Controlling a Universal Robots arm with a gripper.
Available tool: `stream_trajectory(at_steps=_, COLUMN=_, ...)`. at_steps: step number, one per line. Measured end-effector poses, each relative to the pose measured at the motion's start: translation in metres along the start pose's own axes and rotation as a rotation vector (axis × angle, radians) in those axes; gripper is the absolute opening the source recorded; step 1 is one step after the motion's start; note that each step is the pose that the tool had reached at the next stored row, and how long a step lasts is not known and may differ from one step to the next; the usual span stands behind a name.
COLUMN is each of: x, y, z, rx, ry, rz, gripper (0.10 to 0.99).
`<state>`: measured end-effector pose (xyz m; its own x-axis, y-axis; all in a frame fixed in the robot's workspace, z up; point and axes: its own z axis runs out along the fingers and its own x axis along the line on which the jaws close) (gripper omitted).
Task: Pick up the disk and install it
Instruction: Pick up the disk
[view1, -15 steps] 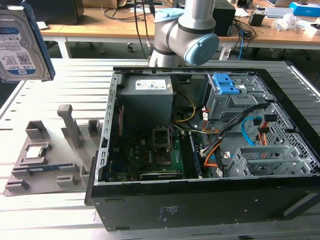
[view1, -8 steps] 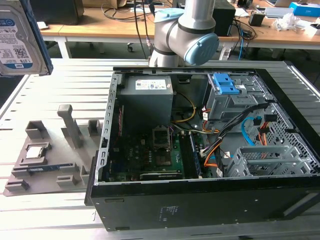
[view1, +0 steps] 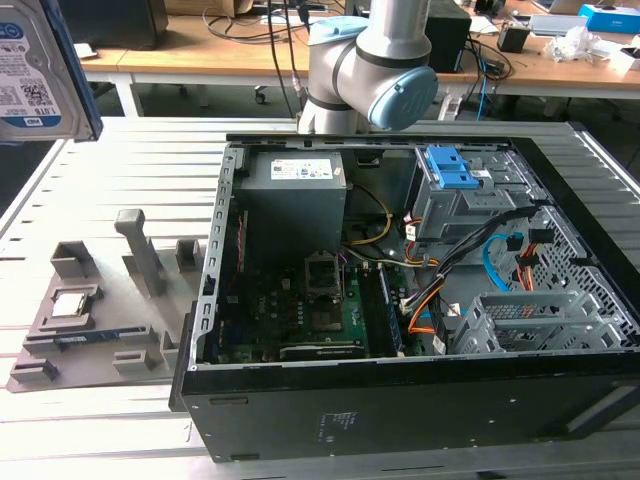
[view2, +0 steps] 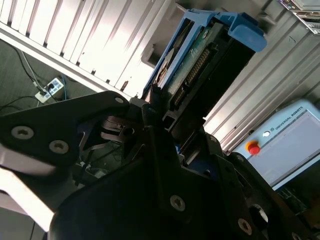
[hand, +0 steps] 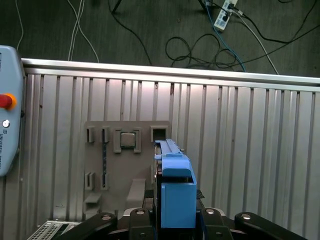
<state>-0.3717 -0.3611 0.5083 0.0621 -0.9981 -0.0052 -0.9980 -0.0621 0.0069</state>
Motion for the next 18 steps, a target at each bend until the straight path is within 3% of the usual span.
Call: stream_trajectory(at_steps=18, x=-0.0006, y=0.0002, z=-0.0276, rx=0.000, ry=0.0001, rz=0.000, gripper=0.369)
